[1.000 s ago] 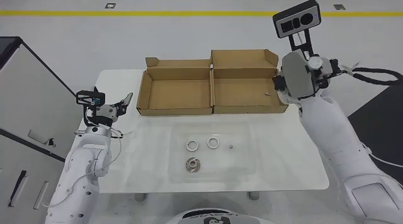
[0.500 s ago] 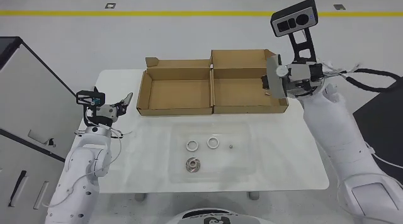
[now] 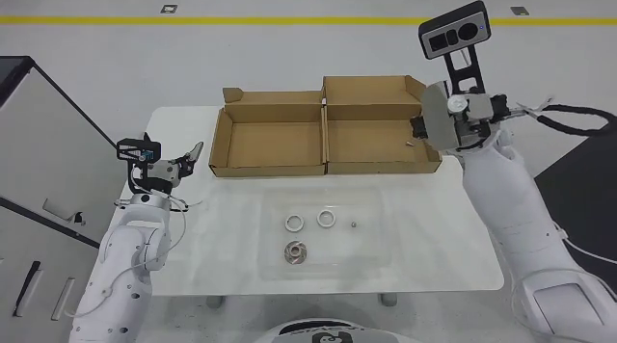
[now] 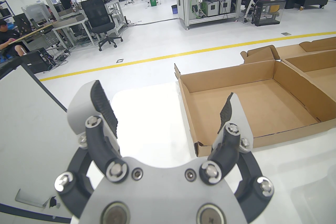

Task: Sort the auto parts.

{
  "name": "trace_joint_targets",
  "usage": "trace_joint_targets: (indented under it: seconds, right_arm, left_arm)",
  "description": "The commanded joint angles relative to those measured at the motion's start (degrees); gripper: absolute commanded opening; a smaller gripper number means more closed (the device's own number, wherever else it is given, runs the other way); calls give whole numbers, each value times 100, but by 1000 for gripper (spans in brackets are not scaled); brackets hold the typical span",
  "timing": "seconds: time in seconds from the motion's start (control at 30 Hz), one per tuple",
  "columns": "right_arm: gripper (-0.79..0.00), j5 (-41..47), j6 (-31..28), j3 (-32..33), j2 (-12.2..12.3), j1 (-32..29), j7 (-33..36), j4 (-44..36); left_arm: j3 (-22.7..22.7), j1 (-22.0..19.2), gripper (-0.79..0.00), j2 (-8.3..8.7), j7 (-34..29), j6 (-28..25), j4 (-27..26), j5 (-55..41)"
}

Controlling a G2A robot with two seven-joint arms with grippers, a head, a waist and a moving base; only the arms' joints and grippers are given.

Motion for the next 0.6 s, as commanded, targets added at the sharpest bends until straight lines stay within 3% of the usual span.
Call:
trace_joint_targets:
  seconds: [0.0, 0.47, 0.57]
  right_arm:
    - [-785, 1, 0, 0, 0, 0, 0, 1]
    - [-785, 1, 0, 0, 0, 0, 0, 1]
    - [-785, -433, 100, 195, 30, -61, -238, -24]
  left_arm:
    - [0, 0, 0, 0, 0, 0, 0, 0]
    - [0, 0, 0, 0, 0, 0, 0, 0]
    - [0, 0, 0, 0, 0, 0, 0, 0]
